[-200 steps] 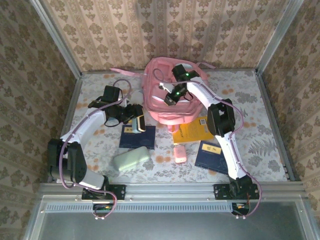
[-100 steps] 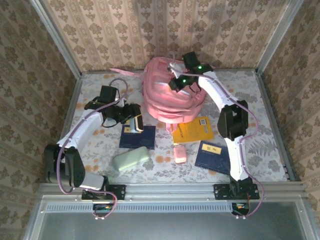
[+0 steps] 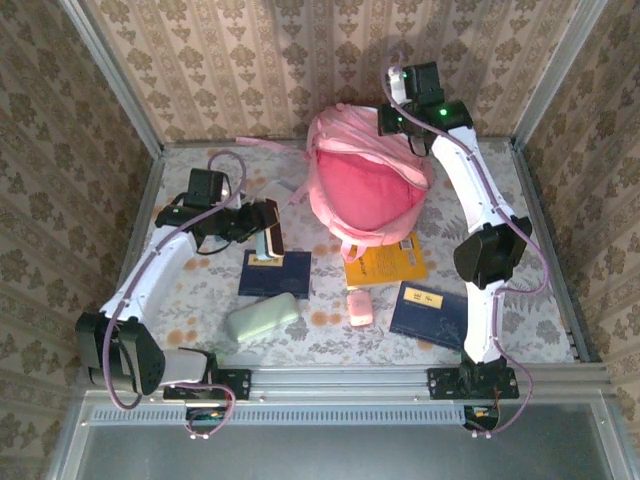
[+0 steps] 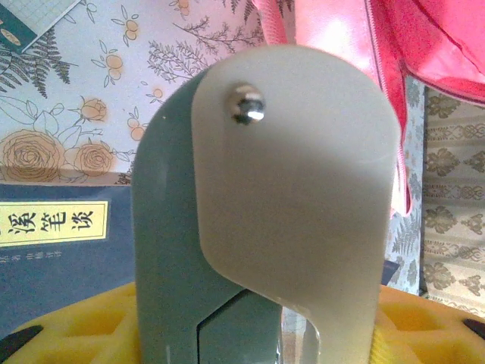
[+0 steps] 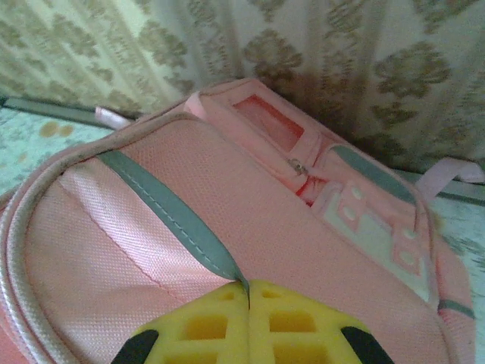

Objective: Pack the student bag

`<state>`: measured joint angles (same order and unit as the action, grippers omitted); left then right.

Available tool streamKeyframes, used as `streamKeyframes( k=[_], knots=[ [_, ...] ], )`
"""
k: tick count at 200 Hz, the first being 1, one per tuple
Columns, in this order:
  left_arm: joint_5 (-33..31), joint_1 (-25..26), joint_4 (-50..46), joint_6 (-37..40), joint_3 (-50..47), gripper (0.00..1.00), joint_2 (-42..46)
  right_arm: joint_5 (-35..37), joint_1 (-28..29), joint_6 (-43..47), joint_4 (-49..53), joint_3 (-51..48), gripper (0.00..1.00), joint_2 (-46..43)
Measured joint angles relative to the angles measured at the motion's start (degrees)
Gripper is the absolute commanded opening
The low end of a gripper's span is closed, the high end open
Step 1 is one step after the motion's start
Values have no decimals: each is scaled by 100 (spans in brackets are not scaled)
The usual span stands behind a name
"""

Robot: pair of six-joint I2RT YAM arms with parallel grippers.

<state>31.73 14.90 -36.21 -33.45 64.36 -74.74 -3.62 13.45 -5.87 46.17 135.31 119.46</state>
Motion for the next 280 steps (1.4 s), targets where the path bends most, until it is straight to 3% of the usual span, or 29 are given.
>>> streamKeyframes(
  k=[57, 95, 109, 120, 137, 173, 212, 280],
  knots=[
    [2, 0, -63, -2, 2, 49, 328, 852, -170, -120, 140, 319, 0, -509],
    [0, 0, -68, -4, 2, 49, 437, 1141, -168, -155, 81, 361, 0, -1340],
    [0, 0, -68, -4, 2, 49, 442, 1108, -168, -190, -31, -59, 0, -1770],
    [-2, 0, -70, -2, 0, 49, 444, 968, -168, -188, -210, -750, 1, -2197],
    [-2, 0, -68, -4, 0, 50, 452, 588, -168, -188, -387, -1790, 26, -2634],
    [9, 0, 42, -48, -116, 49, 487, -284, -168, 72, -680, -3217, 57, -2299],
    [50, 0, 72, -52, -323, 50, 487, -1069, -157, 308, -706, -3694, 58, -1167],
    [155, 0, 164, -44, -345, 50, 446, -2564, -208, 680, -581, -3510, 56, -192]
  ],
)
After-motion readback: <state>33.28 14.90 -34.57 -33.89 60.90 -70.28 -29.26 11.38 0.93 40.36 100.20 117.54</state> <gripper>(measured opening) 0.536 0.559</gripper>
